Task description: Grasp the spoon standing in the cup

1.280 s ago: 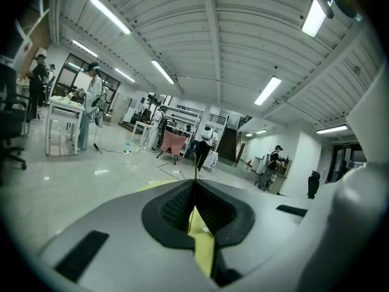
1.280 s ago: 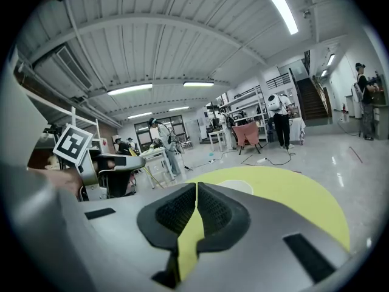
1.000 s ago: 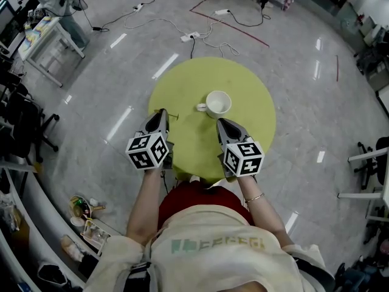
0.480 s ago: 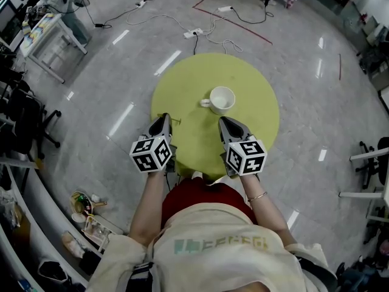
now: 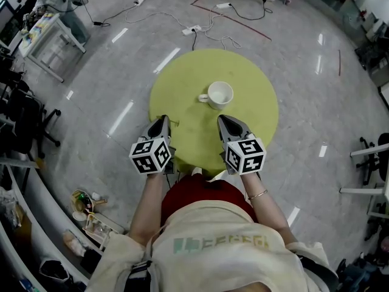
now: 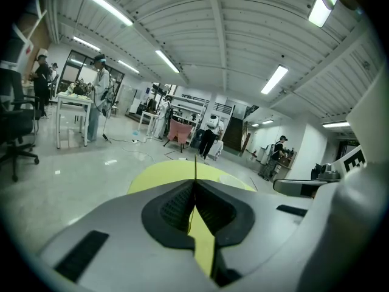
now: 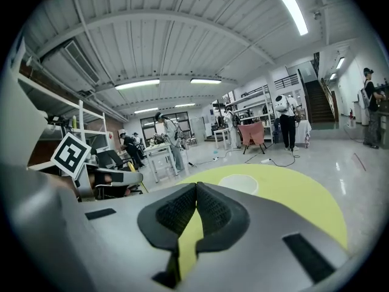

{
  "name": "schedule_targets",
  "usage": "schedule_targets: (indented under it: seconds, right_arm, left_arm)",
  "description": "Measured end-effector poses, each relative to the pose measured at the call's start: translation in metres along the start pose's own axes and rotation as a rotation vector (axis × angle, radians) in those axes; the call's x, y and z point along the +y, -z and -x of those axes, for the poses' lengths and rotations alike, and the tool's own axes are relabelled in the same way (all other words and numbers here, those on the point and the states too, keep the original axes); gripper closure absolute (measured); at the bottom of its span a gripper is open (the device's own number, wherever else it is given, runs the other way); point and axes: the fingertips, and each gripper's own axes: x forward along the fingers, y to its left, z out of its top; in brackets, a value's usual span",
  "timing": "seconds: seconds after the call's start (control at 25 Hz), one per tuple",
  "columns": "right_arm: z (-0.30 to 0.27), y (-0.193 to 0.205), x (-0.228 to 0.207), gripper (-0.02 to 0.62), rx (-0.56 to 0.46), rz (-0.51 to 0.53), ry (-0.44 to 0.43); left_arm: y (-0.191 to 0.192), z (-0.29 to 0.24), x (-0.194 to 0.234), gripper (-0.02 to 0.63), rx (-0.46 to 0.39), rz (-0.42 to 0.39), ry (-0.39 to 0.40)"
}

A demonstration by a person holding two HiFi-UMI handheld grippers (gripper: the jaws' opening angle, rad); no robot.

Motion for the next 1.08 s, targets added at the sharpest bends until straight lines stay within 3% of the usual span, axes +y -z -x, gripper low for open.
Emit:
schedule_targets:
  seconds: [1.08]
  right_arm:
    - [0.024, 0.005, -0.015, 0.558, -0.01, -0.019, -0.007]
  left_arm:
    - [-0.002, 0.011, -0.018, 0.581, -0.013, -0.033, -0.036]
